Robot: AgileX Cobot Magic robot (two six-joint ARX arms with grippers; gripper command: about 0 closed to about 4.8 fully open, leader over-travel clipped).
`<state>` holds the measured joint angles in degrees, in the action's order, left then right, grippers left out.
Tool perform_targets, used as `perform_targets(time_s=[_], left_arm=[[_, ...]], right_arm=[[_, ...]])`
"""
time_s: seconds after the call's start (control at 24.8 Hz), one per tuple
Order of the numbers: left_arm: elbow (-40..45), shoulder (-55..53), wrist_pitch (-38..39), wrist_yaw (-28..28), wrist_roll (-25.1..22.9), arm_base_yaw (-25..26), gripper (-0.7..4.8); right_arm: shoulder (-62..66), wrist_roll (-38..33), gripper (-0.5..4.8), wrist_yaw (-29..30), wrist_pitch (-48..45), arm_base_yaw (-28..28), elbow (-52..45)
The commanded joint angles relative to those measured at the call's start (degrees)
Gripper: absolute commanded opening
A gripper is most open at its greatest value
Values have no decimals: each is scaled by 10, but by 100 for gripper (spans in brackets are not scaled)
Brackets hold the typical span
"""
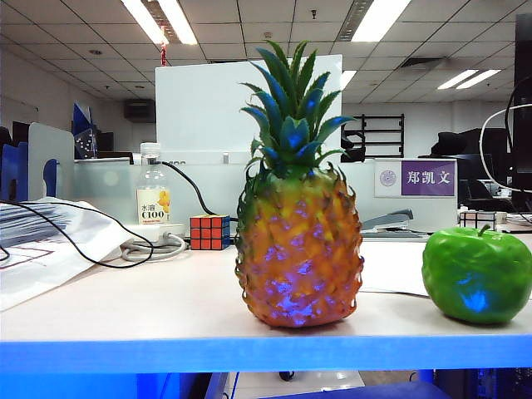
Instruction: Arrange all the fruits from large to small from left to right in a row.
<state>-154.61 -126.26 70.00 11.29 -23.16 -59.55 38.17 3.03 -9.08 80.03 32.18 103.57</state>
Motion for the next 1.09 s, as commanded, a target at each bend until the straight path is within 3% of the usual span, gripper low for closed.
perform_targets(time_s=[0.04, 0.56, 0.77, 1.09], left_arm=[[1, -23, 12, -38, -5, -32, -5], [1, -151, -82, -67, -19, -43, -5], [1, -180, -128, -52, -18, -32, -5], [1, -202, -123, -20, -17, -25, -5]], right_arm=[[-23, -29, 17, -2, -8, 0, 2], [-67, -57, -5, 17, -7, 0, -24], [-67, -57, -5, 17, -7, 0, -59], [-62, -56, -5, 10, -7, 0, -79]])
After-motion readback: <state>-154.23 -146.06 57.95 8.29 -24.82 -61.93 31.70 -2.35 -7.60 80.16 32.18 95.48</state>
